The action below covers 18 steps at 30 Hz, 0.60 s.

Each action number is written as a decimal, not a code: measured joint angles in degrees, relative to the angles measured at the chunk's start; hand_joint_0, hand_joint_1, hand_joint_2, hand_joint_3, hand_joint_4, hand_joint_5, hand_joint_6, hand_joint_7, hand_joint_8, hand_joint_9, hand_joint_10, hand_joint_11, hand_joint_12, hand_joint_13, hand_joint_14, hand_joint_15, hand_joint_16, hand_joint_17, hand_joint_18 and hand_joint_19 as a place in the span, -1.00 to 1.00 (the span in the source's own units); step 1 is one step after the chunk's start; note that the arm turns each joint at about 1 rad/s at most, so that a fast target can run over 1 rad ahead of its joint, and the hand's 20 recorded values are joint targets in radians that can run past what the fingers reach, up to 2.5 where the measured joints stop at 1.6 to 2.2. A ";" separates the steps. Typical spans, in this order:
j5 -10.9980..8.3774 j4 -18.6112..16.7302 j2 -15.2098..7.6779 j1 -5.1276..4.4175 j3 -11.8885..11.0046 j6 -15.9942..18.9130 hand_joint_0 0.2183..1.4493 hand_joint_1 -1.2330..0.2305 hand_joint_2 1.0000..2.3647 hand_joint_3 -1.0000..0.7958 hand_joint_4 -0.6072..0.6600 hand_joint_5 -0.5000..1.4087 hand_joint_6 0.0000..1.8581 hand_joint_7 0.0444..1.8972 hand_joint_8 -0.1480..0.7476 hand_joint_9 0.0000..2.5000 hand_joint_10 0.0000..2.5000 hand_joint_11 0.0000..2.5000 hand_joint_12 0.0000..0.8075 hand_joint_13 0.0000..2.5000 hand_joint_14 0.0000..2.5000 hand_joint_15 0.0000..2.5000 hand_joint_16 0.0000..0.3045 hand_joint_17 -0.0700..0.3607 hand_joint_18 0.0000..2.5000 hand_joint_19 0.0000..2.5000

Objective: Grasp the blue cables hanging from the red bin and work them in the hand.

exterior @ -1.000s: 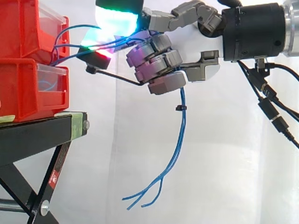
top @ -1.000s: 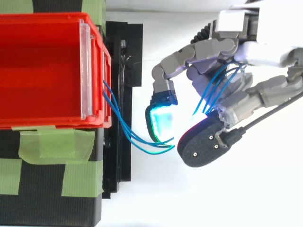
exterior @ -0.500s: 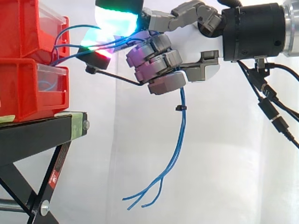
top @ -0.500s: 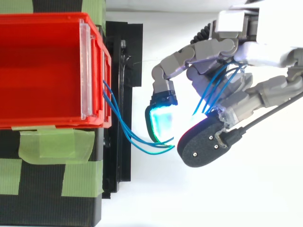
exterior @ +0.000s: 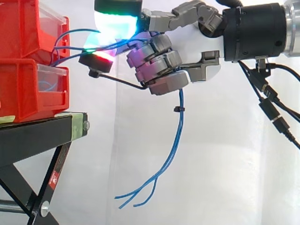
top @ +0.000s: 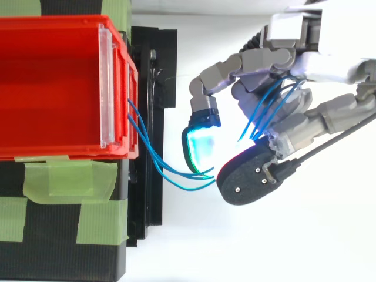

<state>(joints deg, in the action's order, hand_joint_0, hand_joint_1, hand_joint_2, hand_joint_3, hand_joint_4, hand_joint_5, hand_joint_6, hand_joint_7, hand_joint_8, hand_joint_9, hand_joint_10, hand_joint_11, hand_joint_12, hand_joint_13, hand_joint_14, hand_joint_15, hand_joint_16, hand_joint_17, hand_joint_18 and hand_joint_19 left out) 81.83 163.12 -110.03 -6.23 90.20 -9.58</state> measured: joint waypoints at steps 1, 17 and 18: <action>0.00 0.00 0.00 0.00 0.00 0.00 0.10 -0.19 -0.96 -0.26 0.21 -0.14 -0.16 0.35 0.17 -0.48 1.00 0.66 0.10 -0.32 1.00 0.25 -0.67 -0.15 0.13 0.15; 0.00 0.00 0.00 -0.01 0.00 0.00 0.11 -0.20 -0.96 -0.29 0.20 -0.14 -0.15 0.33 0.15 -0.48 1.00 0.63 0.08 -0.33 1.00 0.27 -0.67 -0.16 0.13 0.19; 0.00 0.00 0.00 -0.01 0.00 0.00 0.11 -0.20 -0.96 -0.28 0.20 -0.14 -0.15 0.34 0.15 -0.48 1.00 0.63 0.08 -0.33 1.00 0.27 -0.68 -0.16 0.13 0.19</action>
<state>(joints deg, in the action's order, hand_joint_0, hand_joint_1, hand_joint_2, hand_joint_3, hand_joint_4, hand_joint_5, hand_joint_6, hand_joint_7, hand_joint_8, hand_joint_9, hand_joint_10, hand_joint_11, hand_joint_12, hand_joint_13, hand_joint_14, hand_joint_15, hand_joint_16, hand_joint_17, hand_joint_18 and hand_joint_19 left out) 81.82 163.12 -110.03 -6.24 90.20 -9.58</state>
